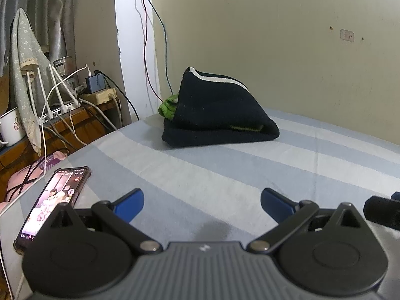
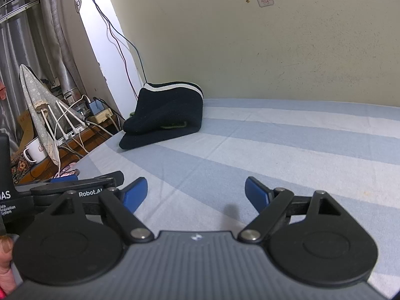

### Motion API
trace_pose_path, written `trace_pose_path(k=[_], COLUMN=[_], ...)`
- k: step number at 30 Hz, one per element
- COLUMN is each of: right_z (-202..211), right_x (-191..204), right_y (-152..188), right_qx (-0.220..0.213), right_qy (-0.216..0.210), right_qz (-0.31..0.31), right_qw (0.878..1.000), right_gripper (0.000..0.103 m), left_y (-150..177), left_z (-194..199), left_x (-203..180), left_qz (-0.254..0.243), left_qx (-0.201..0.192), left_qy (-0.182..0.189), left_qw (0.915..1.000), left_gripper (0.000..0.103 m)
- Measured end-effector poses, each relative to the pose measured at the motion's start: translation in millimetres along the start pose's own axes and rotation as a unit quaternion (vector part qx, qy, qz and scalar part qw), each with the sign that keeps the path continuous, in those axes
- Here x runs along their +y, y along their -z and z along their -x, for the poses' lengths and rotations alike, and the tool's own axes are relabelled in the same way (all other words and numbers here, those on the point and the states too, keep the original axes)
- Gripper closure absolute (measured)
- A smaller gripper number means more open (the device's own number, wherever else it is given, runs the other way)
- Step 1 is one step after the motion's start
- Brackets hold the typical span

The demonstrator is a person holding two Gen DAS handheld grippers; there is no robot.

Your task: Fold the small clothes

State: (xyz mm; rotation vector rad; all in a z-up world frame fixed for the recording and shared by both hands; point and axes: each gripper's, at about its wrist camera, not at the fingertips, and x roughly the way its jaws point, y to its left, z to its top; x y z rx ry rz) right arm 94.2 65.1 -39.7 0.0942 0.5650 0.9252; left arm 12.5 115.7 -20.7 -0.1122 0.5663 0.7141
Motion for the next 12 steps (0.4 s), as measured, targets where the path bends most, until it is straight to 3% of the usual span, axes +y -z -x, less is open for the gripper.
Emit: trace_pose_path(k=[12], right_z=[0.6], right_x=[-0.5], right_y=[-0.2], right_qx=[0.001], right_qy=[-0.001], right_qz=[0.000], right_qw=[1.000], right_gripper=[0.015], left_y=[0.4], left_z=[1.7], left_x=[-0.8], left_qz=[-0.004], left_qx=[-0.008], left_qy=[-0.001], left_qw=[1.0000], left_gripper=[0.000])
